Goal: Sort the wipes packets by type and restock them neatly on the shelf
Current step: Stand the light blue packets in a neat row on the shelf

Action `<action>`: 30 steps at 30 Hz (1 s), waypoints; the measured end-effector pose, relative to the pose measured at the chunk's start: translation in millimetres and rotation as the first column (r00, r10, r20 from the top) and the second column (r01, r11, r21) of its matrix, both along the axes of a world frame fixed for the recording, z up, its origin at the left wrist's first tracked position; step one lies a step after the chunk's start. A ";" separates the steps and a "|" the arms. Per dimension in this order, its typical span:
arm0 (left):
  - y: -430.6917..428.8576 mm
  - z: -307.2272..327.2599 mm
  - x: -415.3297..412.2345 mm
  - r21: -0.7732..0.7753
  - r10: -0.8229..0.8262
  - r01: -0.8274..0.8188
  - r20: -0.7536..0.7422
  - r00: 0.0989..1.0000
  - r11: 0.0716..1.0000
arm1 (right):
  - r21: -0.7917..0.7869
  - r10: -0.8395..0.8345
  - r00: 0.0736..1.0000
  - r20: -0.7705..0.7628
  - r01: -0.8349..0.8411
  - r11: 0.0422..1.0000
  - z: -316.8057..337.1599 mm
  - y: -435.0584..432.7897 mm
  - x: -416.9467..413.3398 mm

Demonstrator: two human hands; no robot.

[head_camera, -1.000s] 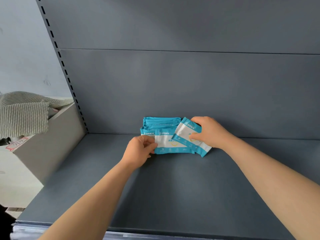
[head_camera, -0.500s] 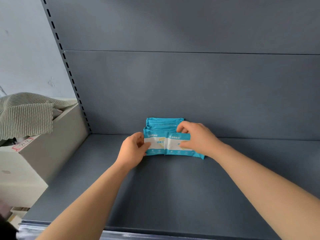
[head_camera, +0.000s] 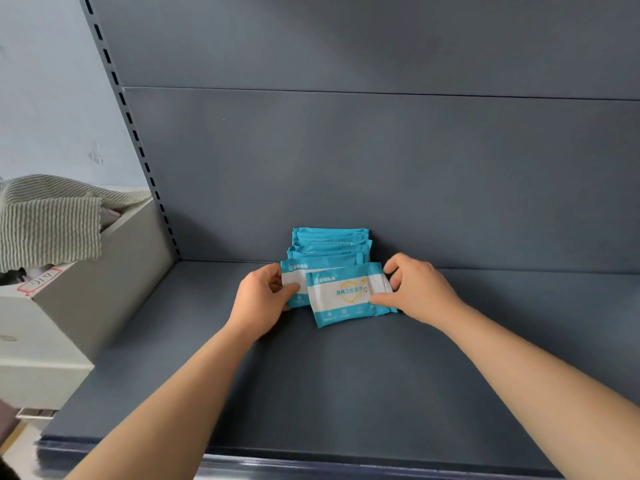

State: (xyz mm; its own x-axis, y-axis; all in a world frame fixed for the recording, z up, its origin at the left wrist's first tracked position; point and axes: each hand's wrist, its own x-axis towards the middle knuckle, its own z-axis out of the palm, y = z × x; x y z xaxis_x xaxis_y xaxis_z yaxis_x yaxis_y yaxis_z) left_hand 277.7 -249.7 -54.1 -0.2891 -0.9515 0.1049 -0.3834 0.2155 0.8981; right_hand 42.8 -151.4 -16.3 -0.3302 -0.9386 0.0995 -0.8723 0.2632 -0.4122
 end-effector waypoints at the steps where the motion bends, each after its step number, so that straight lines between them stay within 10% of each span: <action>1: 2.2 1.1 -0.3 0.027 -0.038 0.039 -0.040 0.998 0.999 | 0.007 -0.008 0.999 0.039 0.007 1.000 -2.0 -1.3 2.6; 8: 5.5 8.2 -3.0 -0.066 -0.093 0.112 0.236 0.967 0.992 | -0.081 0.023 0.983 0.183 -0.008 0.997 -9.1 -9.1 30.4; 21: 9.1 14.6 -1.9 -0.059 0.012 0.002 0.246 0.969 0.998 | -0.037 -0.030 0.983 0.182 0.037 0.999 -9.4 -9.2 36.4; 30: 53.6 36.4 -39.0 -0.603 0.145 0.118 0.369 0.918 0.789 | 0.005 -0.001 0.996 -0.088 0.001 1.000 14.7 58.7 11.9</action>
